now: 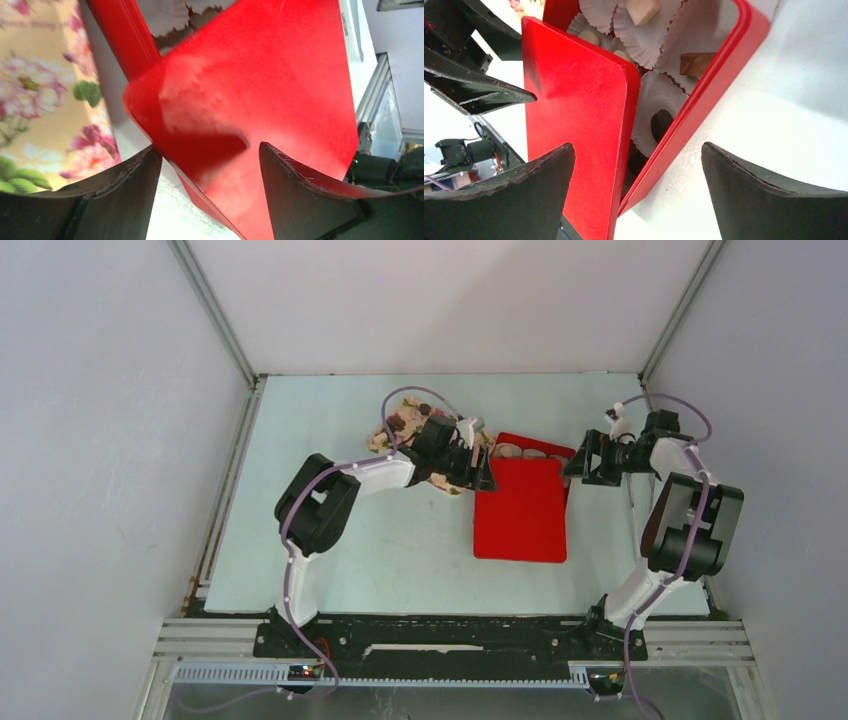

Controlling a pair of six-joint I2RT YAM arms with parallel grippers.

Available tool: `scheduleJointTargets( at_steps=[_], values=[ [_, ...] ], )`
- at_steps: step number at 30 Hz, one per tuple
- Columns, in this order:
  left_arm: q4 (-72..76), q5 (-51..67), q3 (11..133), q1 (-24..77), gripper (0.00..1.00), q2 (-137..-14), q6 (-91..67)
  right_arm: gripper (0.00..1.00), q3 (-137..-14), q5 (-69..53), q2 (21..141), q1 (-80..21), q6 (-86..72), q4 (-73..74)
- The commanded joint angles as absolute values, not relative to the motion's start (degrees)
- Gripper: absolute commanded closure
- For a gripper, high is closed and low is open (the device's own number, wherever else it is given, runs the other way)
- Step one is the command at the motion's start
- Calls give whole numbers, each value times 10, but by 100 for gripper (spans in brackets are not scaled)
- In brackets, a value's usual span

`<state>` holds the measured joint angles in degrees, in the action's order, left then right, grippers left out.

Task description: Pack the chocolate

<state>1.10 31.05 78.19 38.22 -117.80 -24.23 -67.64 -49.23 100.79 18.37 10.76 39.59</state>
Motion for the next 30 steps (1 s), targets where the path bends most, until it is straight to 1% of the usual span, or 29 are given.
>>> scheduleJointTargets(
  at_steps=[1, 7, 11, 13, 15, 17, 20, 21, 23, 26, 27, 28, 30],
  values=[
    [4, 268, 859, 376, 25, -1198, -208, 0, -676, -475, 974, 197, 106, 381],
    [-50, 255, 977, 372, 26, -1279, -198, 0, -675, -482, 952, 221, 108, 388],
    [-65, 251, 1032, 369, 25, -1304, -198, 0, -656, -429, 867, 242, 95, 340],
    [-68, 250, 1049, 368, 25, -1302, -196, 0, -650, -398, 822, 243, 93, 312],
    [-79, 244, 1062, 366, 24, -1292, -186, 0, -649, -392, 793, 245, 93, 289],
    [-93, 226, 1077, 361, 23, -1274, -167, 0, -645, -403, 790, 259, 50, 250],
    [-107, 193, 1095, 349, 20, -1244, -133, 1, -652, -520, 825, 312, -33, 217],
    [-114, 182, 1100, 344, 20, -1233, -123, 0, -654, -538, 837, 320, -54, 211],
    [-114, 183, 1084, 335, 20, -1201, -102, 0, -668, -553, 842, 323, -9, 247],
    [-59, 205, 974, 340, 20, -1119, -28, 0, -668, -417, 779, 266, 106, 294],
    [-53, 223, 938, 348, 20, -1085, 38, 0, -662, -360, 755, 240, 150, 296],
    [-60, 234, 908, 359, 20, -1070, 73, 0, -650, -329, 735, 221, 163, 284],
    [-144, 275, 886, 390, 22, -1040, 221, 2, -629, -352, 718, 218, 159, 240]
  ],
)
